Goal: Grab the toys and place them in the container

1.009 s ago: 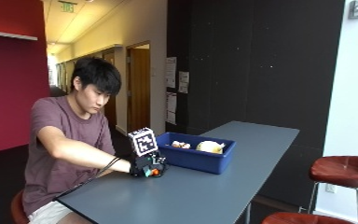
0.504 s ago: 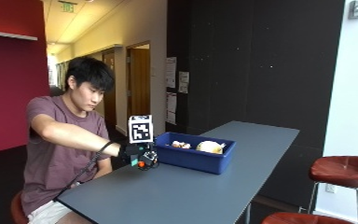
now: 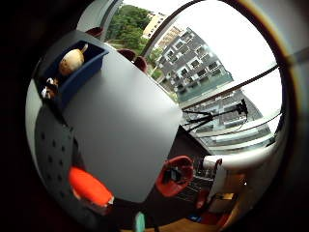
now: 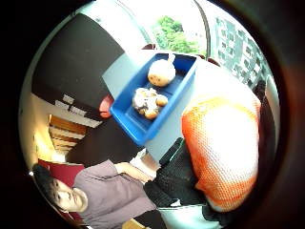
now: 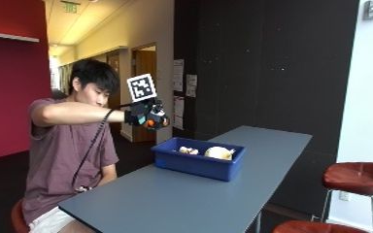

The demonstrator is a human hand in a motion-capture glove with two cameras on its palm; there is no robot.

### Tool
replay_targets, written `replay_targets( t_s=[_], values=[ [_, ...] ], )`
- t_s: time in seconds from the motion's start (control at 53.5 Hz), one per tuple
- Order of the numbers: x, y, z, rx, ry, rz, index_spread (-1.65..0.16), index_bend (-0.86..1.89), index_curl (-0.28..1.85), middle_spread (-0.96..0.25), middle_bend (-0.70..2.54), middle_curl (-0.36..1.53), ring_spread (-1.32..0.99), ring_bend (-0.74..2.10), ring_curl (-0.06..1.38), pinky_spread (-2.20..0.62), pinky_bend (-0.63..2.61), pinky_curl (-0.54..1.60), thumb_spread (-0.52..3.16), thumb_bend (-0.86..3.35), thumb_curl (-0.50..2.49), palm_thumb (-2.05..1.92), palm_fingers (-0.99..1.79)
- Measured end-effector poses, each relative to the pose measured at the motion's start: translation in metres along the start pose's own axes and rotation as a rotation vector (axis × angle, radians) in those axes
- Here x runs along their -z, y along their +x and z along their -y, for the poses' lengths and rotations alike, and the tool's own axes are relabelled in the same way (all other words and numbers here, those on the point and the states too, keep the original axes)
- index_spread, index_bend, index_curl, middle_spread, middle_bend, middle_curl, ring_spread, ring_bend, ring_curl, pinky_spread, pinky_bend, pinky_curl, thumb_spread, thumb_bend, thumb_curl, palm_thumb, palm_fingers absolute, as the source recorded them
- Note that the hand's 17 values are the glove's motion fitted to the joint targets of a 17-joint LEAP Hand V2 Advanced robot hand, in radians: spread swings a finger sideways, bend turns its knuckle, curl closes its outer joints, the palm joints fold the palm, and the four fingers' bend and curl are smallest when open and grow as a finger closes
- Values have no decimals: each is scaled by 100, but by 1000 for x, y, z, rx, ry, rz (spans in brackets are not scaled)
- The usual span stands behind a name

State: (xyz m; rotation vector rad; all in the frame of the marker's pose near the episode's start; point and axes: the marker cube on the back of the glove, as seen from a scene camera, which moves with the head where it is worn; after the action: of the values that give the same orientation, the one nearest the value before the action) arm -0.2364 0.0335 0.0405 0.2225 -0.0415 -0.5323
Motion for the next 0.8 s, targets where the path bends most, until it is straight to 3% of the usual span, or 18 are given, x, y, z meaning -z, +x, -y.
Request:
replay_targets(
  t_s=[0.149, 0.224, 0.299, 0.579, 0.673, 0.747, 0.803],
  values=[
    [25, -18, 29, 52, 36, 27, -18, 93, 80, -18, 132, 83, -32, 154, 70, -41, 119, 64, 109, -1, 60, 23, 107],
    [22, -35, 38, 196, 33, 0, -18, 91, 82, -18, 133, 83, -31, 154, 69, -41, 119, 64, 109, -1, 60, 23, 107],
    [14, -60, 56, 99, 21, -1, -18, 89, 84, -18, 132, 83, -31, 155, 69, -41, 119, 65, 109, -1, 61, 23, 107],
    [-34, -135, 104, 227, -8, 20, -19, 83, 92, -17, 131, 83, -31, 155, 68, -41, 118, 65, 109, -1, 62, 22, 107],
    [-52, -158, 129, -11, -3, -22, -19, 81, 95, -17, 131, 83, -31, 155, 67, -41, 118, 65, 109, -1, 62, 21, 107],
    [-59, -179, 133, 123, -14, 46, -19, 79, 97, -17, 131, 83, -31, 155, 67, -41, 117, 66, 110, -1, 63, 21, 107],
    [-67, -184, 140, 99, -17, 17, -19, 78, 98, -17, 130, 83, -31, 155, 67, -41, 117, 66, 110, -1, 63, 21, 107]
  ],
)
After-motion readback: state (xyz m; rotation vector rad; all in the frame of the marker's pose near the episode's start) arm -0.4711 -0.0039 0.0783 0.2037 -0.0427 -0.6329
